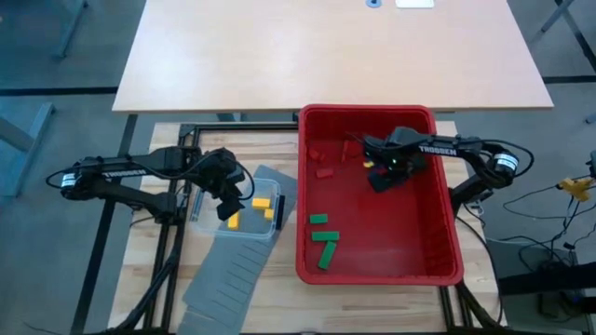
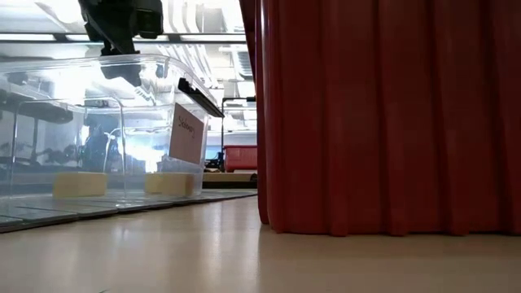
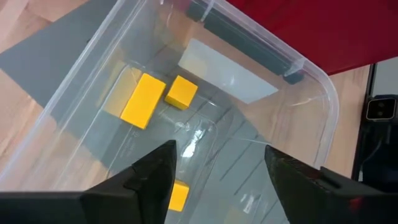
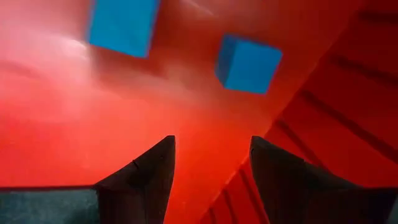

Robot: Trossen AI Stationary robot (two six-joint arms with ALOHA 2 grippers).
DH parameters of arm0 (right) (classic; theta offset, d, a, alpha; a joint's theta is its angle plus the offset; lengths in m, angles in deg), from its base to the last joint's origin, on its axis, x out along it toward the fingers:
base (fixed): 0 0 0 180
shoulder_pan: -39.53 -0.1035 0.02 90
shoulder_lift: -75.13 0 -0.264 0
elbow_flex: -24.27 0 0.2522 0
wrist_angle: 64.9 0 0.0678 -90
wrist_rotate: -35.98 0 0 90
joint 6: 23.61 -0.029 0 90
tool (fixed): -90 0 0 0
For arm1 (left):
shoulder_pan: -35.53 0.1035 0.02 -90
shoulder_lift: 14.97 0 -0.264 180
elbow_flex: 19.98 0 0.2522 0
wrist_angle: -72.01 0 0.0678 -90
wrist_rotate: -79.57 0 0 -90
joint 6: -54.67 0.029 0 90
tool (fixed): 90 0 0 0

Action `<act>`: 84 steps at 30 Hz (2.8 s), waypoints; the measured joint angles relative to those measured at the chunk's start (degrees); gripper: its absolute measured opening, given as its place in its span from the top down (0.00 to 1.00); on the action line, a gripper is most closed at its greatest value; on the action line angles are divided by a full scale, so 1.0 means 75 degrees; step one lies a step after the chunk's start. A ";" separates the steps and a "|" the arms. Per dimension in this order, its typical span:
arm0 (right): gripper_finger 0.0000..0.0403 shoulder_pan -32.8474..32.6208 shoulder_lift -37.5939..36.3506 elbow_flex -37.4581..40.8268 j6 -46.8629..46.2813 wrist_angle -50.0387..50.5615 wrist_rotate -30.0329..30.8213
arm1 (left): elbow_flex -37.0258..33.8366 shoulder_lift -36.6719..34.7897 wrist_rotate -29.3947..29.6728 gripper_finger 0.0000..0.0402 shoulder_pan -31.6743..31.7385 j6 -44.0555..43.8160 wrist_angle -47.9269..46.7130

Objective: Sort blocks
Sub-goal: Remove the bottom right block from the red bin

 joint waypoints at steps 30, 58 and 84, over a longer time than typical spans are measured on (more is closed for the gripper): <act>0.54 0.0278 -0.0219 -0.0086 0.5122 -0.0767 0.1148 | -0.0003 -0.0003 -0.0006 0.59 -0.0003 -0.0201 0.0032; 0.54 0.1078 0.0909 0.0173 0.5812 -0.0816 0.1283 | -0.0003 -0.0006 -0.0010 0.58 -0.0002 -0.0548 0.0032; 0.60 0.1072 0.0784 0.0181 0.4032 -0.1077 0.0550 | -0.0003 -0.0006 -0.0067 0.62 -0.0003 -0.0536 0.0034</act>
